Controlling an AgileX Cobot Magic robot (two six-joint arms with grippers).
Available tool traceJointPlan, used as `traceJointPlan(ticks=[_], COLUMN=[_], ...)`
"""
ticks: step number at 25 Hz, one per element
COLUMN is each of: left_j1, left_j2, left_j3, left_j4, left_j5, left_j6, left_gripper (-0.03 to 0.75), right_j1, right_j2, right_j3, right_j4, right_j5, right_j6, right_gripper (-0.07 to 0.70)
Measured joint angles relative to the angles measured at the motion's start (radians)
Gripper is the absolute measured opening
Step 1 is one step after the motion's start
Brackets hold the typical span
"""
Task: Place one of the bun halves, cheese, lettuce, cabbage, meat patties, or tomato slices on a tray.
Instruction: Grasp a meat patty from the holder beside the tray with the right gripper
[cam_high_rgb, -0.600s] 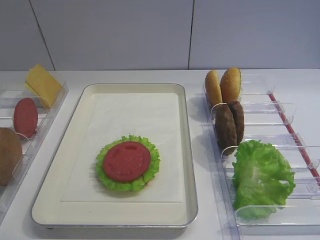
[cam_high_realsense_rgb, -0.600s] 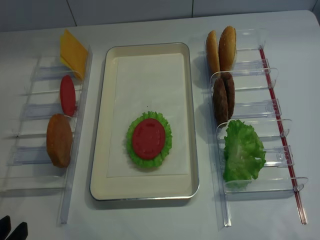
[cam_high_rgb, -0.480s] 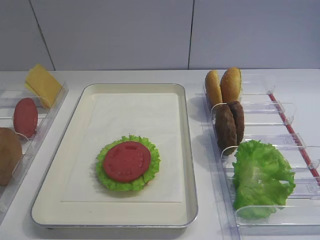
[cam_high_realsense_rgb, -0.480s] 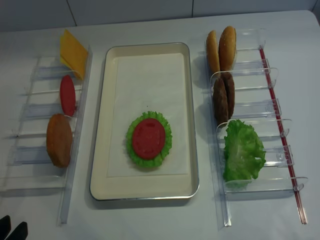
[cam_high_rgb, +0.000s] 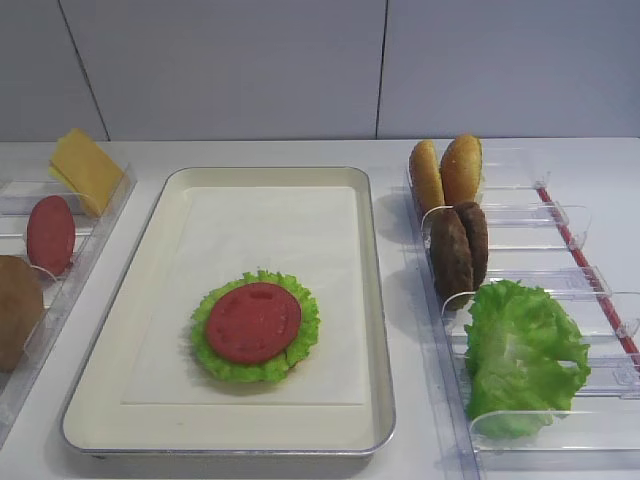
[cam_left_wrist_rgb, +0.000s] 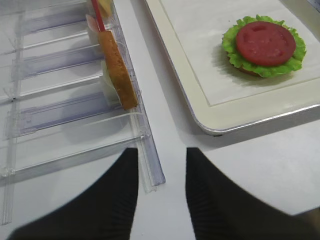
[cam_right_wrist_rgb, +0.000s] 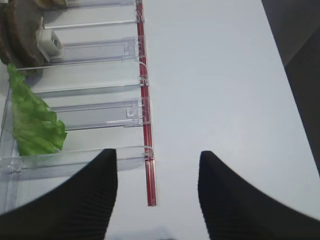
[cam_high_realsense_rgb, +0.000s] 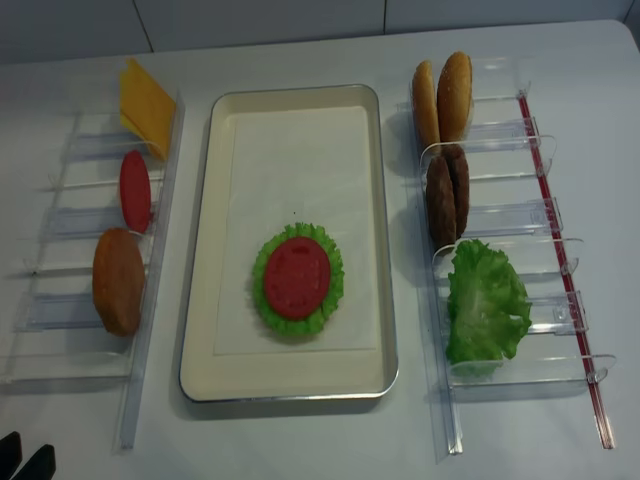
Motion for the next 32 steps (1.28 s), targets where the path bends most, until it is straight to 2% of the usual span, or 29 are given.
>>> traceJointPlan(ticks=[7,14,16,20,26,32], left_j1=[0.0,0.0,0.0,0.0,0.0,0.0], left_j2=[0.0,0.0,0.0,0.0,0.0,0.0], left_j3=[0.0,0.0,0.0,0.0,0.0,0.0], left_j4=[0.0,0.0,0.0,0.0,0.0,0.0], left_j5=[0.0,-0.001,-0.001,-0.001,-0.001,-0.002], left_j6=[0.0,0.0,0.0,0.0,0.0,-0.002], left_gripper=[0.225,0.225,0.225,0.225,0.225,0.225], right_j1=[0.0,0.016,0.053,0.191,0.395,0.477], right_j2=[0.312,0.595,0.678,0.82,1.046,1.201], right_j3=[-0.144,-0.286,-0.34,-0.456,-0.631,-0.73], right_j4=[0.023,0.192,0.208,0.207,0.12,0.109], right_j5=[0.015,0.015,0.013,-0.007,-0.014,-0.012], right_j6=[0.027,0.027,0.036,0.096,0.231,0.253], right_gripper=[0.39,0.391,0.391,0.391,0.391,0.392])
